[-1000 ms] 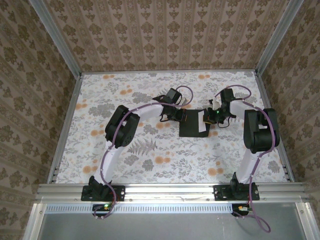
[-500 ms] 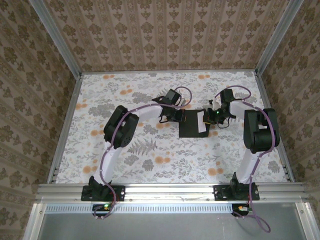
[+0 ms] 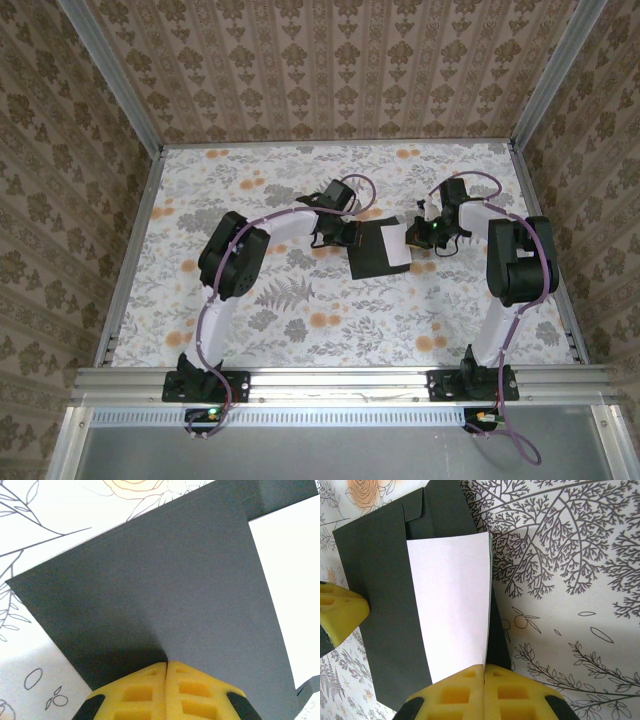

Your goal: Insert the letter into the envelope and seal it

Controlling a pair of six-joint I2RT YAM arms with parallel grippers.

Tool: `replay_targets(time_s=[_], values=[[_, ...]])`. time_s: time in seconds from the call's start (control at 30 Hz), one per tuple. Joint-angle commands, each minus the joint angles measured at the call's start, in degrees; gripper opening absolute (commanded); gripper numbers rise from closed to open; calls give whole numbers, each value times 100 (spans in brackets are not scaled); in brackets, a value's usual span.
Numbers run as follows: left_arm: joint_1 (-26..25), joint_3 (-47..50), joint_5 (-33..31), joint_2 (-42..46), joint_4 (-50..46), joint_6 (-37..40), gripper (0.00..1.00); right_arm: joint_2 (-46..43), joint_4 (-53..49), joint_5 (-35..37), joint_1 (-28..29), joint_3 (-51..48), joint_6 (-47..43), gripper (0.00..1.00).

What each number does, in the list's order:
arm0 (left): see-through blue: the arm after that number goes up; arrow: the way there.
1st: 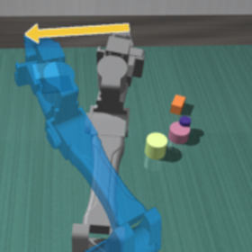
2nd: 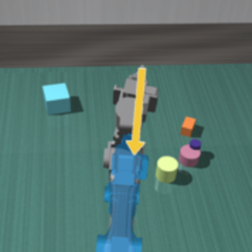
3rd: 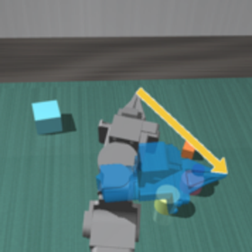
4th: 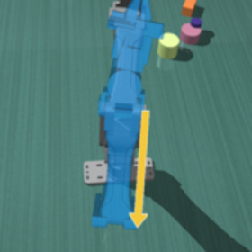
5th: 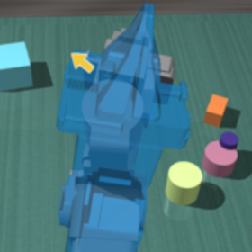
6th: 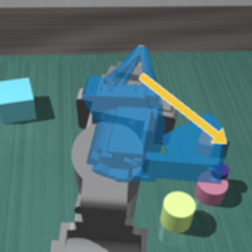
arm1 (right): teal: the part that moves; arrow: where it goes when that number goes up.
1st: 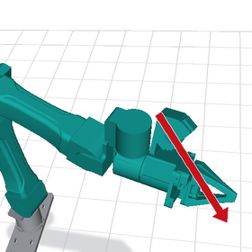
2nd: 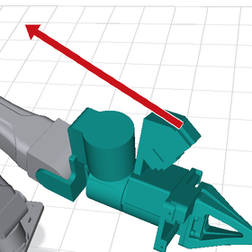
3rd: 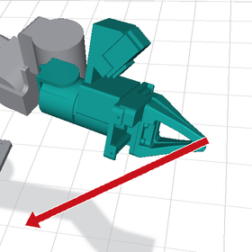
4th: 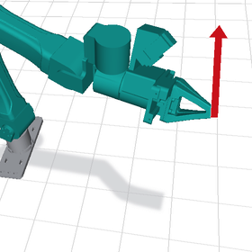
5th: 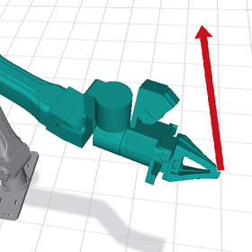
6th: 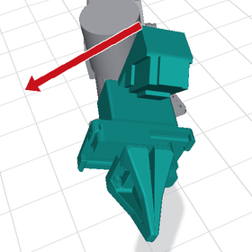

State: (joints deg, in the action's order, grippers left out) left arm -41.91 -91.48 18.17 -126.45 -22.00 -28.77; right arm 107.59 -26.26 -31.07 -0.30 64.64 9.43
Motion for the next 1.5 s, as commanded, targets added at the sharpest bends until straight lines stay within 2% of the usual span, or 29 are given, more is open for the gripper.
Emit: replay_targets(time_s=[0.0,0.57,0.77,1.03,1.17,1.2,1.4,1.47], values=[[46,32,-26,63,-248,-41,1,102,-36,-193,10,86,-7,0],[-10,-703,161,-544,-512,318,0,359,-353,-294,319,480,-275,0],[25,-896,178,-460,-680,419,0,376,-344,-204,331,471,-233,0],[183,-937,93,198,-926,416,24,383,-309,-143,329,442,-190,0],[237,-766,14,621,-955,381,27,385,-292,-143,329,435,-170,0],[251,-702,-33,717,-964,377,26,377,-283,-138,328,435,-161,0],[414,-203,-336,875,-974,351,0,356,-265,-144,329,425,-143,0],[464,-84,-368,759,-921,355,0,349,-265,-145,328,426,-138,0]])
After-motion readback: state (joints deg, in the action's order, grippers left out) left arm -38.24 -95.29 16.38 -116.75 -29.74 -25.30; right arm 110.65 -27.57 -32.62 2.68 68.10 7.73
